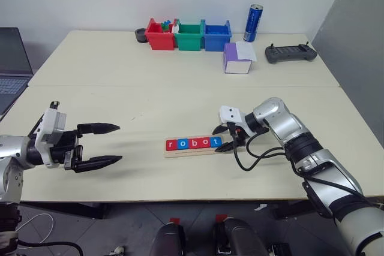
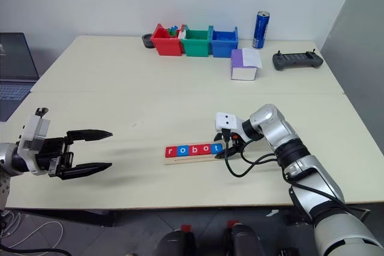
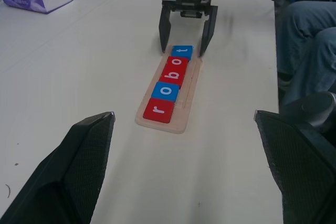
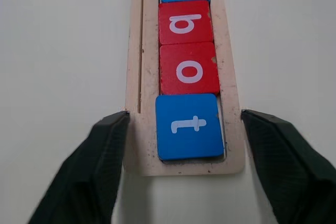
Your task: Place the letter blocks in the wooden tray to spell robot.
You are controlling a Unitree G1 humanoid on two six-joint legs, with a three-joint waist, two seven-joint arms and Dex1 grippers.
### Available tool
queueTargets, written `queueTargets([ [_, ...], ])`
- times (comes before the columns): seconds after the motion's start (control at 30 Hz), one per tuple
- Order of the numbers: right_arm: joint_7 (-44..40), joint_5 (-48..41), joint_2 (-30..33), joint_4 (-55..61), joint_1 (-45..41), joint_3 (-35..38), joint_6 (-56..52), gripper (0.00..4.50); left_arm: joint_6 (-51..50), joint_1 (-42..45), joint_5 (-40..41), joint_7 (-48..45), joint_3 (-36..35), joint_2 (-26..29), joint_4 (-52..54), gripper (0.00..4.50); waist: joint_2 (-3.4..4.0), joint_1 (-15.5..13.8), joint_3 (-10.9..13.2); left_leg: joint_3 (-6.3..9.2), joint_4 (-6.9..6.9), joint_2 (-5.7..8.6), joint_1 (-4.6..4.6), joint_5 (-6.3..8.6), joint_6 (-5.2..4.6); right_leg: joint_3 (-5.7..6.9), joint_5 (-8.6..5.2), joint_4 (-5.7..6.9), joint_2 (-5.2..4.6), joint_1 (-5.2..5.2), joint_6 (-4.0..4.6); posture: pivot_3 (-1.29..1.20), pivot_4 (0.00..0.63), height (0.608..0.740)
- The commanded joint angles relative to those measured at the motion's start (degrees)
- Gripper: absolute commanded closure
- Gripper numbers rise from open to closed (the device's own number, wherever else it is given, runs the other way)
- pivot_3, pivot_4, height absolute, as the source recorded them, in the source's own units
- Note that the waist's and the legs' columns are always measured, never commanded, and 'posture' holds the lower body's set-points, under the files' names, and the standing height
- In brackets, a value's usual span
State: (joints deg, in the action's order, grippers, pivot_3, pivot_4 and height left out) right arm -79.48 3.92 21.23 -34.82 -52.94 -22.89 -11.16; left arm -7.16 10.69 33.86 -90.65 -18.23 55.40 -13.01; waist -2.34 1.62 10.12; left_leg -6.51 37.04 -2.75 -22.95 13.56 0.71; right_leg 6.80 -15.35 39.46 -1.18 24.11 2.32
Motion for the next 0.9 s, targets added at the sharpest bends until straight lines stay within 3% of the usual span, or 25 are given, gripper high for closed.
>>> queueTargets([
  [0.03,0.1,-4.2,2.5,6.5,-0.6,5.3,-3.3,0.25,0.1,1.1,0.7,0.0,-1.4,0.2,0.7,0.00,0.02,0.0,0.0,0.00,0.00,0.00,-0.01,0.00,0.00,0.00,0.00,-0.01,0.00,0.00,0.00,0.00,0.150,0.740],
  [0.23,-0.9,-11.3,10.1,25.6,7.2,10.1,-14.9,0.25,0.4,2.1,0.4,-0.4,-1.0,0.2,-0.4,0.00,0.01,-0.5,0.0,0.06,-0.04,0.02,-0.05,0.03,-0.03,0.04,0.00,-0.18,-0.02,-0.04,0.00,0.00,0.150,0.740],
  [0.27,-0.5,-11.8,10.6,27.2,8.1,10.1,-15.9,0.25,0.4,2.3,0.3,-0.5,-0.8,0.1,-0.7,0.00,0.00,-0.5,0.0,0.05,-0.04,0.02,-0.05,0.04,-0.04,0.04,0.00,-0.19,-0.02,-0.04,0.00,0.00,0.000,0.740],
  [0.3,0.1,-12.1,11.0,29.1,9.9,9.6,-17.0,0.25,0.6,2.9,0.0,-0.6,-0.4,0.0,-1.2,0.00,0.04,-0.2,-1.4,0.05,-0.04,0.01,-0.04,0.04,-0.05,0.04,0.00,-0.19,-0.02,-0.04,0.00,0.00,0.000,0.740],
  [0.33,0.9,-12.1,10.9,30.5,11.6,9.2,-17.5,0.41,0.8,3.6,-0.2,-0.7,0.1,-0.3,-1.6,0.00,0.01,-0.2,-2.3,0.08,-0.01,0.07,-0.38,-0.15,0.27,0.04,0.14,-0.05,-0.03,0.35,0.25,0.00,0.000,0.740],
  [0.4,2.6,-12.1,10.0,31.8,13.6,8.4,-18.8,0.81,1.0,5.0,-0.5,-0.8,1.0,-0.8,-2.3,0.00,-0.01,0.1,-3.0,0.05,0.01,0.07,-0.20,-0.11,0.37,0.09,0.12,-0.04,-0.01,0.17,0.39,0.00,0.000,0.740],
  [0.73,8.0,-11.4,5.6,27.7,15.0,5.4,-17.7,4.38,1.2,6.2,-1.1,-1.8,1.6,-1.3,-3.2,0.00,-0.16,0.6,-3.8,0.11,0.04,0.03,0.07,-0.12,0.18,0.08,-0.02,0.25,0.04,0.01,0.14,0.00,0.000,0.740],
  [0.9,11.0,-9.5,2.7,22.7,13.4,4.0,-14.1,4.45,1.0,4.9,-0.9,-1.8,1.1,-1.2,-2.2,0.00,-0.23,0.8,-4.0,0.09,0.04,0.03,0.07,-0.21,0.34,0.06,-0.01,0.33,0.03,0.04,0.15,0.00,0.000,0.740],
])
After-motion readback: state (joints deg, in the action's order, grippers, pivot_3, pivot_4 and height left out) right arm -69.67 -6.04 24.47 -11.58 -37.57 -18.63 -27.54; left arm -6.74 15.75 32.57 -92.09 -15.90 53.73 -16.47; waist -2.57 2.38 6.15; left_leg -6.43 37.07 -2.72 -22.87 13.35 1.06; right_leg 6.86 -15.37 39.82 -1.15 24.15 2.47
